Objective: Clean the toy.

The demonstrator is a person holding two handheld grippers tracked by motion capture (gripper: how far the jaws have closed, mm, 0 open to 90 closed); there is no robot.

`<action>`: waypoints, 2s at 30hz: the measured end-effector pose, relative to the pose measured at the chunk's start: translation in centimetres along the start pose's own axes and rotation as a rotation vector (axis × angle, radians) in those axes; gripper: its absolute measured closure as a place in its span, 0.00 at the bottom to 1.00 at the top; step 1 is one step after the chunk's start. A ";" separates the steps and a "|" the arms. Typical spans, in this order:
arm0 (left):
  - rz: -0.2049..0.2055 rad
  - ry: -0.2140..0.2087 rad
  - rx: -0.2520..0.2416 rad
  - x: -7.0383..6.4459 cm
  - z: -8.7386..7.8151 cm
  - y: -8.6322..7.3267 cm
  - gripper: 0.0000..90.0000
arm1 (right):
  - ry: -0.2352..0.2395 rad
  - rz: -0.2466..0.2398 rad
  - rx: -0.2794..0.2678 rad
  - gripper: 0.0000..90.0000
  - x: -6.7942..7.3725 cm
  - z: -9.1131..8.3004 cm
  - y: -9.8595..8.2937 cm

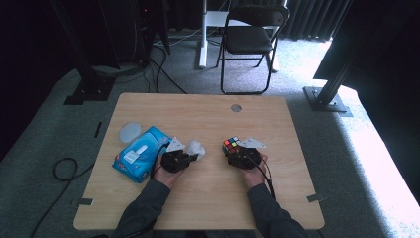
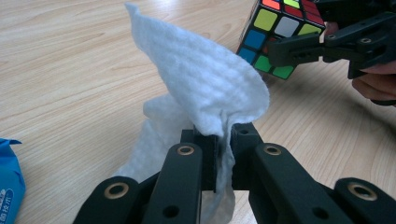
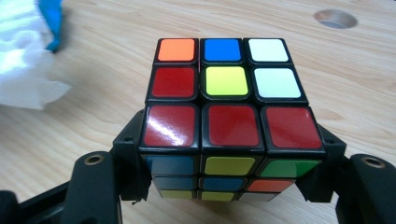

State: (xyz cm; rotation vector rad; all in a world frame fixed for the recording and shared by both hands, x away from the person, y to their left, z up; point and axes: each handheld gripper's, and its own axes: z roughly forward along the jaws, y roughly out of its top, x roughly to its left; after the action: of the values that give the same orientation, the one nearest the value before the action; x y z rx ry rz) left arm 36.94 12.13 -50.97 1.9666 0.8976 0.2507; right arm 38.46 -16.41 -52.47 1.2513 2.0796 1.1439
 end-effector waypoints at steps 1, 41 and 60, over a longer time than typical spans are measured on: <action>0.000 0.000 0.000 0.0 0.0 0.0 0.94 | -0.012 0.005 0.001 0.37 -0.1 0.0 0.0; -0.002 0.001 -0.008 0.0 -0.1 -0.1 0.94 | -0.087 0.056 0.080 0.37 -0.8 1.3 -1.0; -0.002 0.002 -0.009 0.0 -0.2 -0.1 0.94 | -0.057 0.060 0.081 0.29 -0.4 0.8 -0.8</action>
State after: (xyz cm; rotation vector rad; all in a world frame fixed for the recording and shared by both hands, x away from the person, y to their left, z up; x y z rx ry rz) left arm 36.79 12.31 -50.91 1.9569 0.8984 0.2549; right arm 38.82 -16.59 -53.54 1.3763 2.0783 1.0457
